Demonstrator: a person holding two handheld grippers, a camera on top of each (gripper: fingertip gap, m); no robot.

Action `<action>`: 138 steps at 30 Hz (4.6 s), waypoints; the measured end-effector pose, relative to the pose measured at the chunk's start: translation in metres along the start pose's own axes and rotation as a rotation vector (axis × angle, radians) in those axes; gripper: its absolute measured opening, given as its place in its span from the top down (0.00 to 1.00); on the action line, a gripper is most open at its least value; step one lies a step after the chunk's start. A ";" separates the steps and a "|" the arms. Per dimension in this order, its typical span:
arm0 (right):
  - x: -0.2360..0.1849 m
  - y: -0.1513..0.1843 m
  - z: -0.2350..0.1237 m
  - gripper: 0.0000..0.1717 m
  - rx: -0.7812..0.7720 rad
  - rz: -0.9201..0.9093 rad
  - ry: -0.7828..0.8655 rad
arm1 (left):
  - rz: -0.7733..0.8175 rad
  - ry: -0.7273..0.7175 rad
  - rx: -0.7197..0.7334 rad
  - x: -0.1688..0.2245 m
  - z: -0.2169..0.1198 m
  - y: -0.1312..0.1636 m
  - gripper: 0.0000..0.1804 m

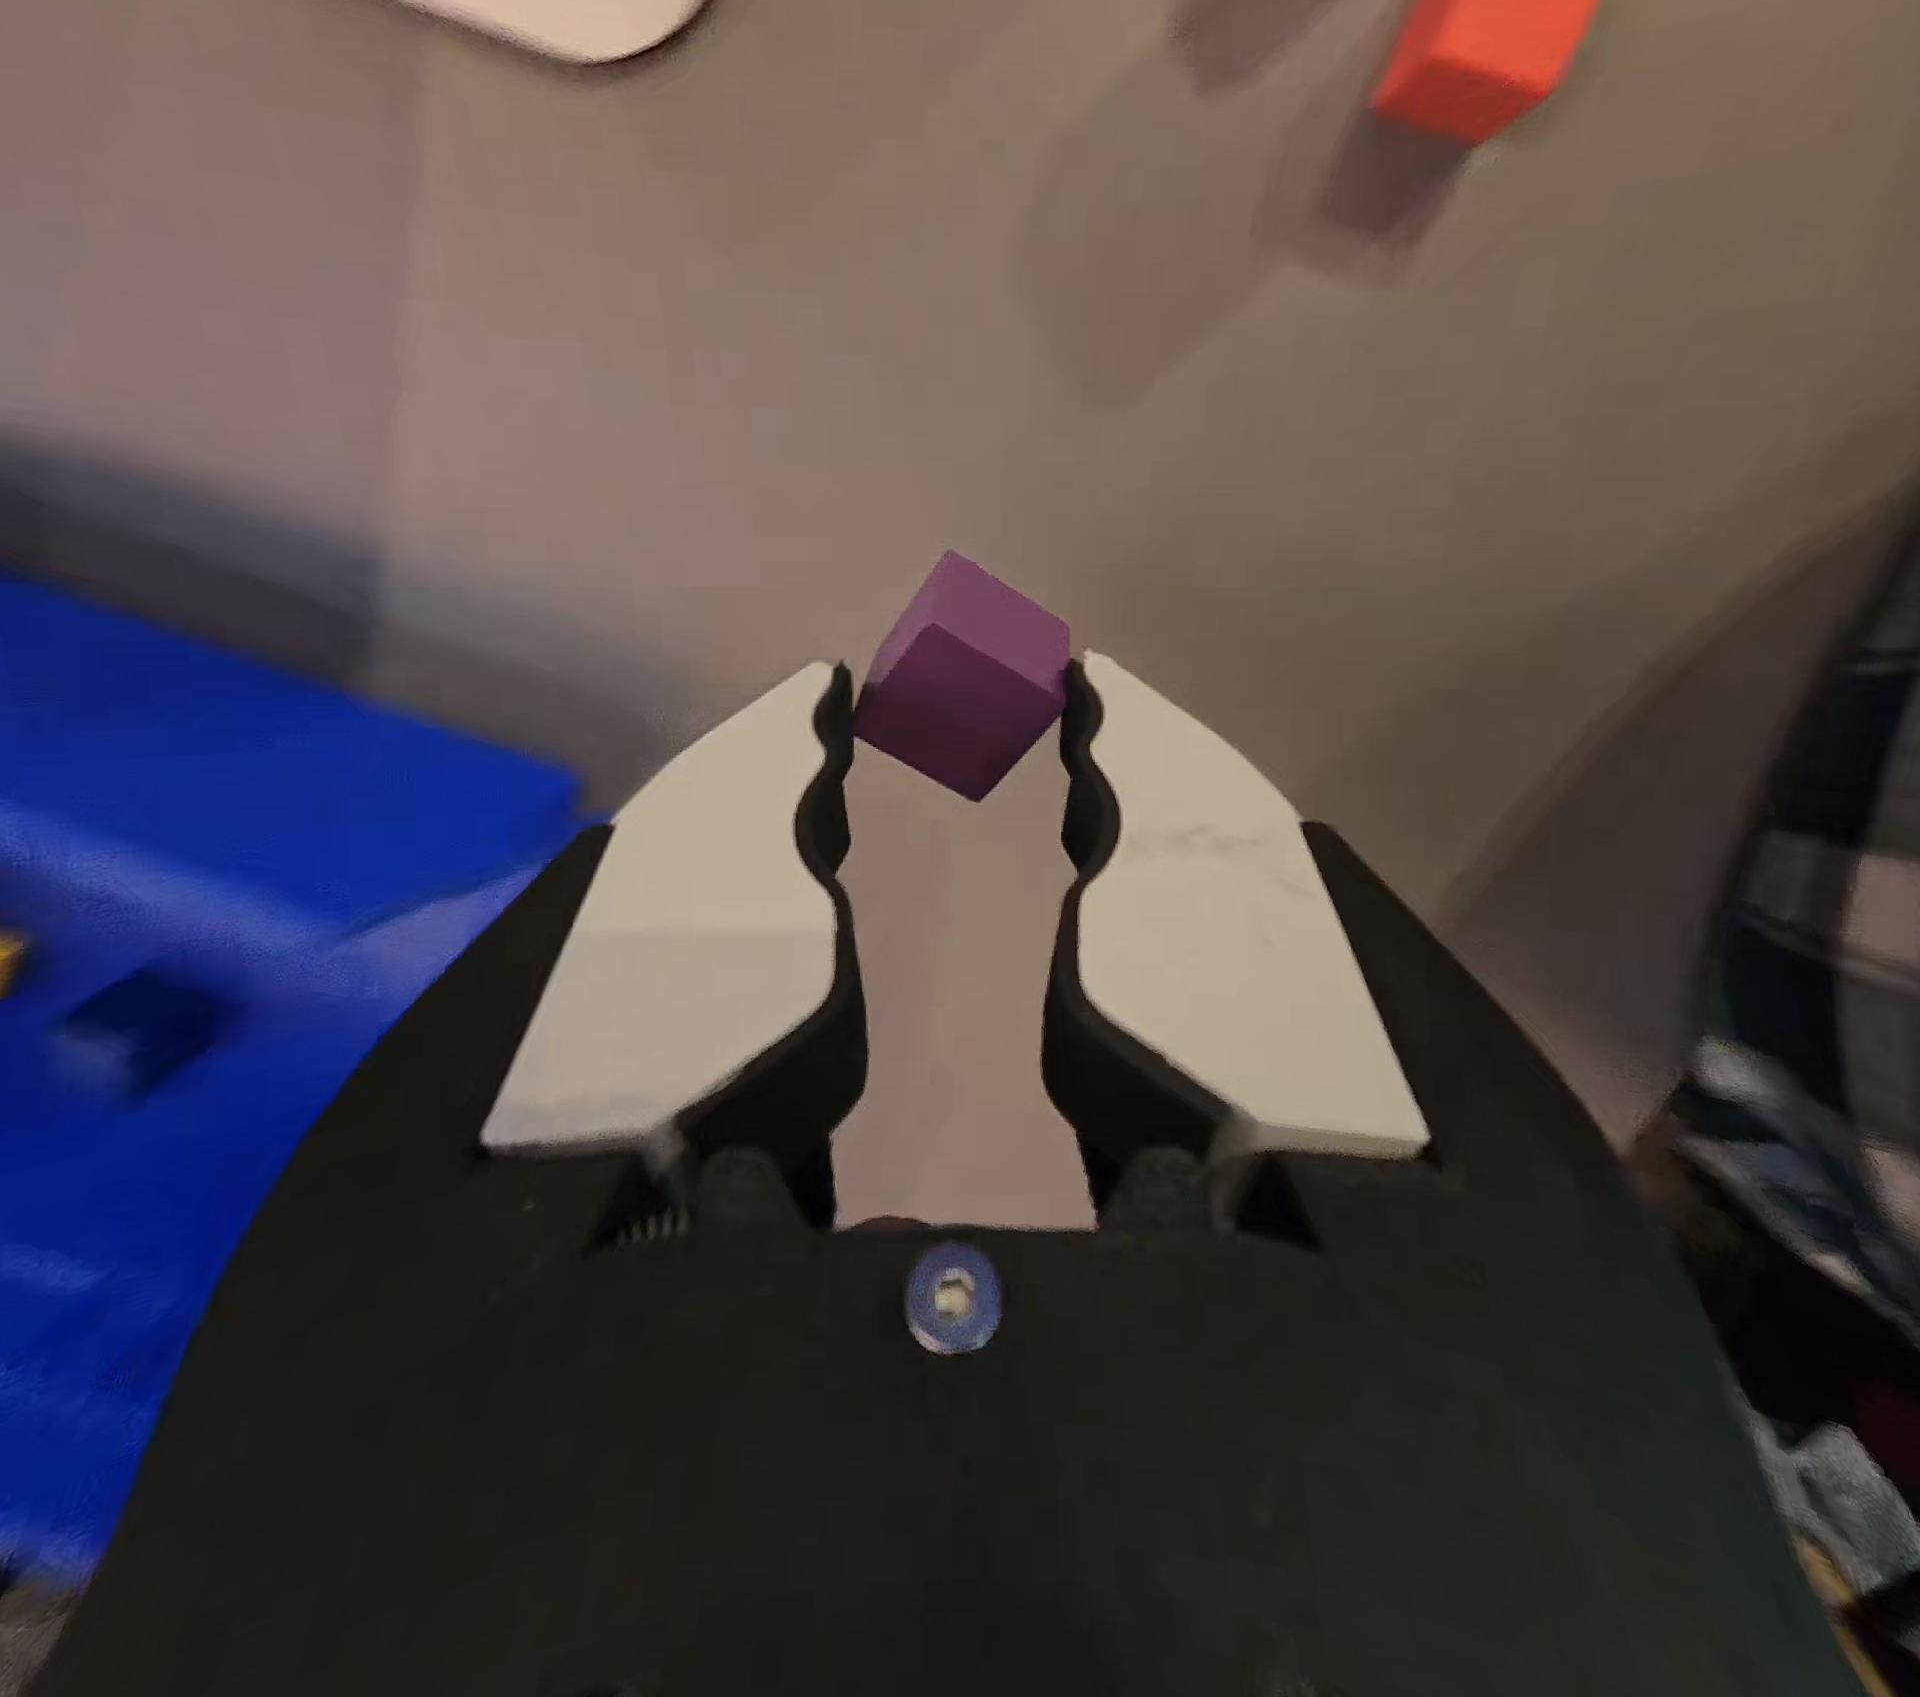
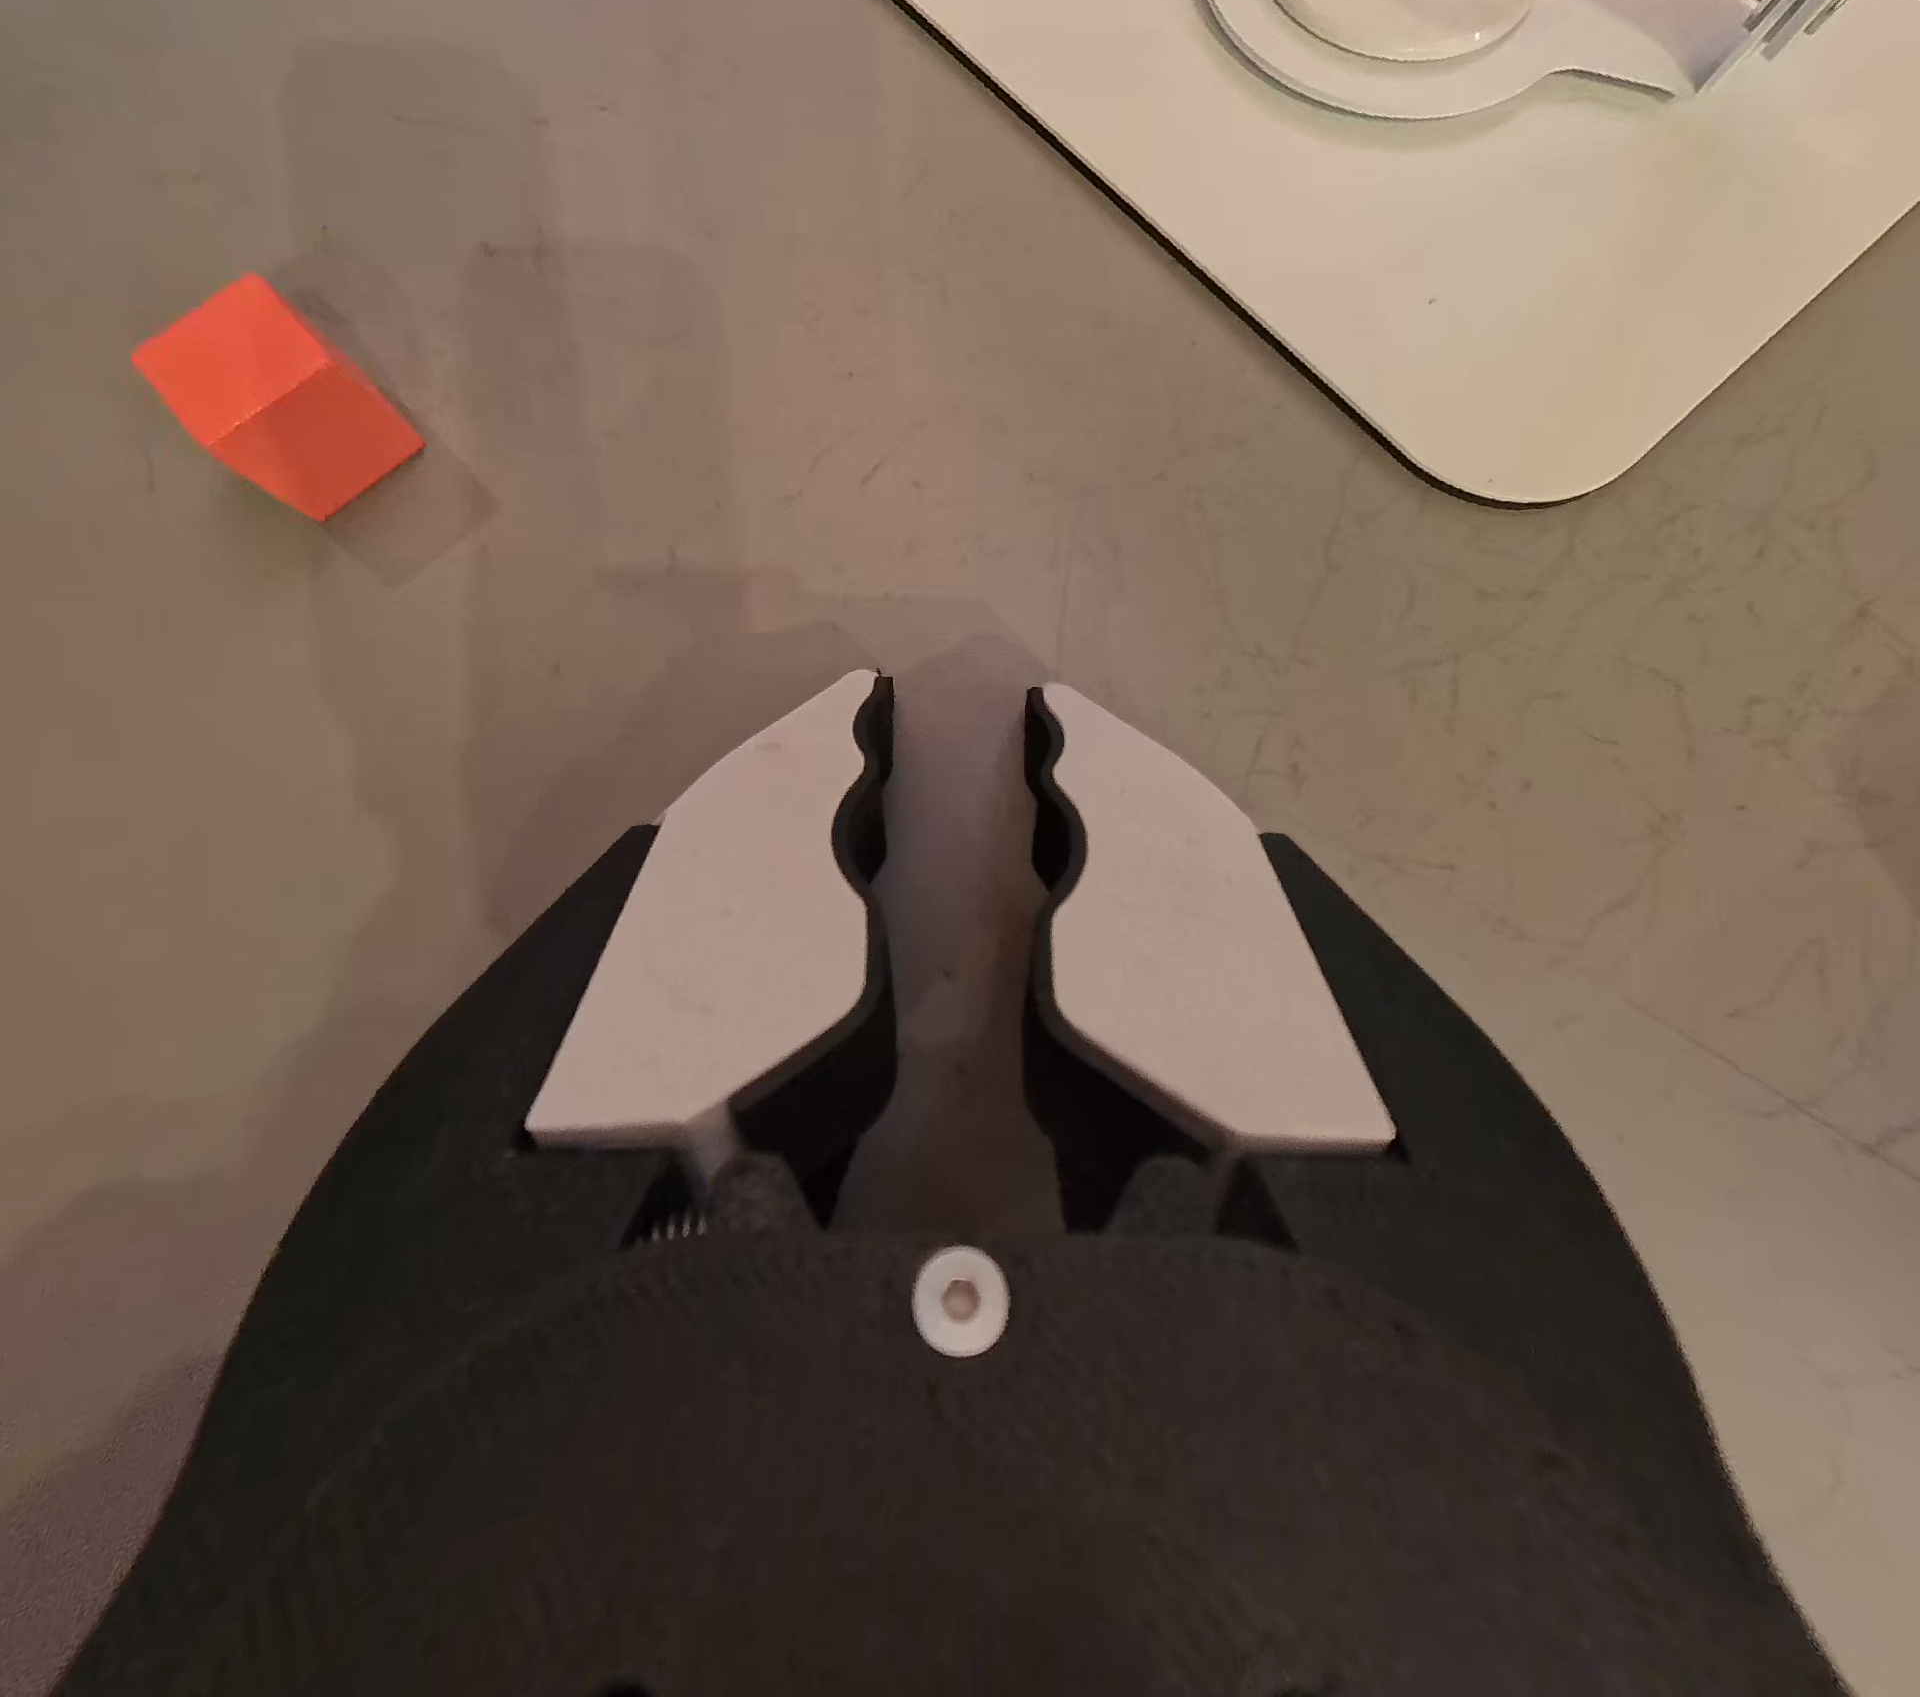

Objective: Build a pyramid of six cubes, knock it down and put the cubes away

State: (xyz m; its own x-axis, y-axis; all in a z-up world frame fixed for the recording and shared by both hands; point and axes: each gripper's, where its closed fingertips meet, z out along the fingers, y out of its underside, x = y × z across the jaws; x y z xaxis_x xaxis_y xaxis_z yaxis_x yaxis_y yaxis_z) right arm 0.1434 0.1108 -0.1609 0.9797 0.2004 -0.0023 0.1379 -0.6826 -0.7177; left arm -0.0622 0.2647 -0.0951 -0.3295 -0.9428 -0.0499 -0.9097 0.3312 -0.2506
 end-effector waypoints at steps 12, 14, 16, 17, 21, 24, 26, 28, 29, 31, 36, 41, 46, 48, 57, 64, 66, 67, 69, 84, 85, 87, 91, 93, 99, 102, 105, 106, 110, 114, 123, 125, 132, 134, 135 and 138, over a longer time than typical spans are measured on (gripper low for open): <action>-0.002 0.000 0.000 0.85 -0.001 -0.014 -0.014 | 0.022 0.116 -0.090 0.087 0.074 -0.044 0.79; -0.002 0.000 0.000 0.85 -0.001 -0.015 -0.014 | 0.022 0.107 -0.117 0.090 0.081 -0.044 0.79; -0.002 -0.001 0.001 0.85 -0.001 -0.016 -0.016 | 0.010 0.096 -0.115 0.090 0.083 -0.048 0.79; -0.002 -0.001 0.001 0.86 -0.001 -0.019 -0.018 | 0.009 0.092 -0.125 0.090 0.083 -0.048 0.79; -0.003 -0.001 0.001 0.86 -0.001 -0.026 -0.026 | -0.012 0.099 -0.102 0.090 0.074 -0.049 0.74; -0.003 -0.001 0.001 0.86 0.000 -0.029 -0.028 | 0.019 0.098 -0.084 0.087 0.067 -0.044 0.72; -0.003 -0.001 0.001 0.86 0.000 -0.029 -0.029 | 0.047 0.110 -0.077 0.084 0.068 -0.038 0.70; -0.004 -0.001 0.001 0.86 0.000 -0.032 -0.032 | 0.100 0.102 -0.058 0.080 0.069 -0.037 0.70; -0.004 -0.001 0.001 0.86 0.000 -0.034 -0.033 | 0.133 0.119 -0.038 0.082 0.069 -0.039 0.70; -0.004 -0.001 0.001 0.86 0.000 -0.036 -0.036 | 0.198 0.132 0.004 0.083 0.070 -0.044 0.72; -0.004 -0.002 0.002 0.86 0.000 -0.039 -0.038 | 0.299 0.172 0.053 0.086 0.076 -0.049 0.84; -0.004 -0.002 0.002 0.86 0.000 -0.040 -0.039 | 0.254 0.207 0.103 0.088 0.078 -0.055 0.84; -0.004 -0.002 0.002 0.86 0.000 -0.039 -0.039 | 0.171 0.197 0.130 0.088 0.079 -0.061 0.84; -0.003 -0.002 0.002 0.86 0.000 -0.038 -0.038 | 0.142 0.202 0.142 0.089 0.079 -0.064 0.84; -0.003 -0.002 0.002 0.87 0.001 -0.037 -0.037 | 0.117 0.206 0.161 0.092 0.081 -0.071 0.84; -0.004 -0.003 0.003 0.87 0.001 -0.035 -0.034 | 0.125 0.203 0.160 0.094 0.083 -0.073 0.84; -0.004 -0.003 0.003 0.87 0.000 -0.035 -0.034 | 0.124 0.206 0.163 0.094 0.083 -0.074 0.84; -0.004 -0.003 0.003 0.87 0.000 -0.035 -0.034 | 0.125 0.207 0.166 0.094 0.083 -0.074 0.84; -0.004 -0.003 0.003 0.87 0.000 -0.035 -0.035 | 0.125 0.205 0.166 0.093 0.083 -0.073 0.84; -0.005 -0.001 0.002 0.88 0.000 -0.033 -0.035 | -0.102 -0.267 0.187 -0.107 -0.034 0.012 0.68; -0.005 -0.001 0.002 0.88 0.001 -0.032 -0.035 | -0.115 -0.297 0.183 -0.129 -0.042 0.023 0.69; -0.004 -0.001 0.001 0.89 0.002 -0.029 -0.035 | -0.129 -0.343 0.147 -0.170 -0.049 0.045 0.71; -0.003 -0.002 0.001 0.91 0.005 -0.016 -0.034 | -0.140 -0.370 -0.017 -0.239 -0.037 0.088 0.74; -0.002 -0.001 0.001 0.91 0.004 -0.014 -0.029 | -0.225 -0.387 -0.085 -0.270 -0.027 0.103 0.72; -0.001 -0.001 0.001 0.93 0.004 -0.010 -0.013 | -0.411 -0.301 -0.171 -0.305 0.016 0.117 0.68; -0.001 -0.001 0.000 0.94 0.004 -0.007 -0.010 | -0.435 -0.272 -0.252 -0.310 0.036 0.130 0.68; 0.000 -0.001 0.000 0.94 0.004 -0.006 -0.009 | -0.465 -0.284 -0.315 -0.319 0.046 0.141 0.69; 0.000 -0.001 0.000 0.94 0.004 -0.005 -0.008 | -0.473 -0.291 -0.314 -0.322 0.046 0.140 0.71; 0.001 -0.001 0.000 0.95 0.004 0.000 -0.004 | -0.543 -0.247 -0.317 -0.324 0.050 0.136 0.77; 0.000 -0.001 0.000 0.95 0.004 0.000 -0.004 | -0.584 -0.220 -0.305 -0.323 0.052 0.134 0.83; 0.000 0.000 0.000 0.94 0.003 -0.005 -0.008 | -0.515 -0.255 -0.174 -0.295 0.022 0.114 0.84; 0.000 0.000 0.000 0.94 0.003 -0.006 -0.008 | -0.470 -0.265 -0.084 -0.273 -0.003 0.094 0.84; 0.000 0.000 0.000 0.94 0.003 -0.008 -0.009 | -0.217 -0.207 0.121 -0.138 -0.059 0.023 0.84; 0.000 0.000 0.000 0.94 0.003 -0.009 -0.009 | -0.144 -0.125 0.157 -0.087 -0.051 0.003 0.84; 0.000 0.000 0.000 0.94 0.003 -0.009 -0.010 | -0.114 -0.080 0.158 -0.061 -0.042 -0.006 0.84; -0.001 0.000 0.000 0.93 0.003 -0.012 -0.012 | 0.019 -0.011 0.092 0.002 -0.007 -0.017 0.84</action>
State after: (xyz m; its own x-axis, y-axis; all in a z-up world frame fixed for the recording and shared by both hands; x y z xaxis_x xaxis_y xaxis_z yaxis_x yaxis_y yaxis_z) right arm 0.1429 0.1109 -0.1604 0.9762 0.2169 -0.0019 0.1492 -0.6779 -0.7198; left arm -0.0493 0.2573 -0.0847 -0.3435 -0.9368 -0.0661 -0.8761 0.3450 -0.3368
